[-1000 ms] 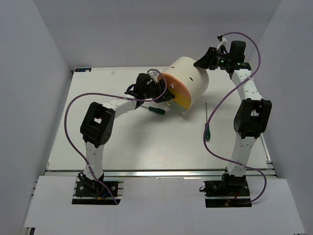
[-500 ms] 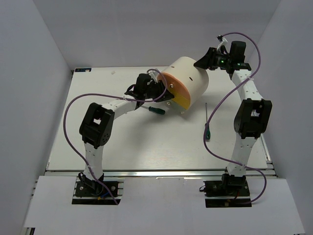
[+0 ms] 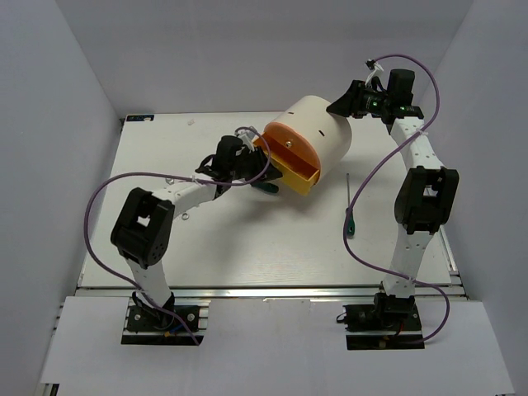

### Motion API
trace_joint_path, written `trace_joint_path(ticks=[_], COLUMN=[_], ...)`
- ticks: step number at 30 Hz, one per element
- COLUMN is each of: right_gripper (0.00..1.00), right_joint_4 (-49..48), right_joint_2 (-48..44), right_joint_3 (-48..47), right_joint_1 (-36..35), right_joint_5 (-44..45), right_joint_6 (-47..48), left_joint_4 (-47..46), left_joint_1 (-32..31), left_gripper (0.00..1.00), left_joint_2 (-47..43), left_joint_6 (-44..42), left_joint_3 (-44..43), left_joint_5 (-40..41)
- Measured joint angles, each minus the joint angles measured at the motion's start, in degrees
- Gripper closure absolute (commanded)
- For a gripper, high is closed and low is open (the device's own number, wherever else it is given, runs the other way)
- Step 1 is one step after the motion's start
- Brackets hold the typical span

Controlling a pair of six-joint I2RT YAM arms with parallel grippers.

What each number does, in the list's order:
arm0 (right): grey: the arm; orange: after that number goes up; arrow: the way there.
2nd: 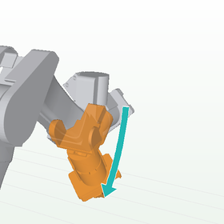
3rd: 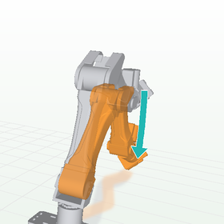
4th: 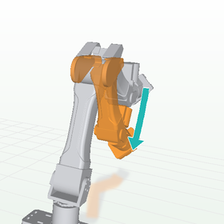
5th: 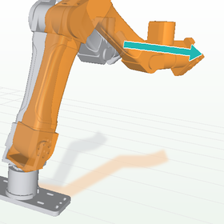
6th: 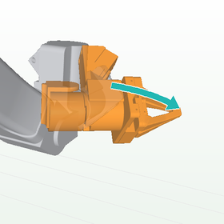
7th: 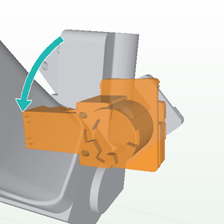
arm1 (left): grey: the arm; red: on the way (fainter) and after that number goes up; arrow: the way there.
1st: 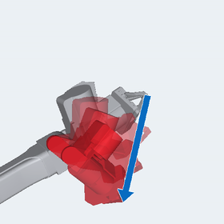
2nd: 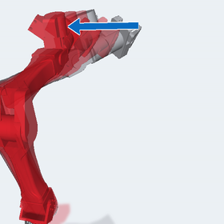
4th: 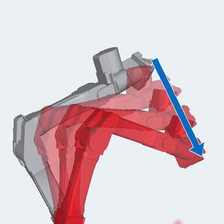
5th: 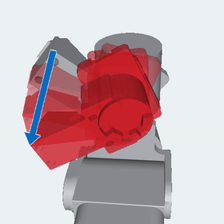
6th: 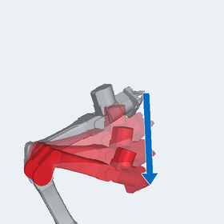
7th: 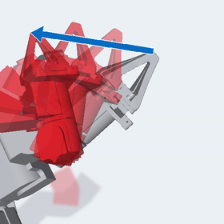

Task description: Sort the tools into containers

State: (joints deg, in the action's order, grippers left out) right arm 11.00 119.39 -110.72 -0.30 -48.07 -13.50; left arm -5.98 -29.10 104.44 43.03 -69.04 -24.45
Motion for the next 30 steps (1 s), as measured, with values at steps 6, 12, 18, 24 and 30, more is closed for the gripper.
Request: trace_joint_path(ticks=[6,12,18,24,30], right_gripper=[0.45,0.41,0.37,0.35,0.32], right_joint_4=[0.2,0.8,1.4,1.7,3.1], right_joint_2=[0.0,-0.1,-0.1,-0.2,-0.7], right_joint_3=[0.0,0.0,0.1,0.1,0.0], right_joint_1=[0.0,0.1,0.7,0.9,1.4], right_joint_5=[0.1,0.2,0.1,0.1,0.2], right_joint_6=[0.4,0.5,0.9,1.2,2.7], left_joint_4=[1.0,2.3,3.0,5.2,10.4], left_joint_1=[0.0,0.0,0.0,0.1,0.3], left_gripper=[0.79,0.54,0.44,0.39,0.48], left_joint_2=[-5.5,-8.1,-8.6,-10.8,-17.8], left_joint_6=[-0.6,-0.8,-1.7,-2.8,-4.7], left_joint_3=[5.4,7.5,7.5,7.5,8.0], left_joint_5=[1.3,2.4,2.6,2.6,4.2])
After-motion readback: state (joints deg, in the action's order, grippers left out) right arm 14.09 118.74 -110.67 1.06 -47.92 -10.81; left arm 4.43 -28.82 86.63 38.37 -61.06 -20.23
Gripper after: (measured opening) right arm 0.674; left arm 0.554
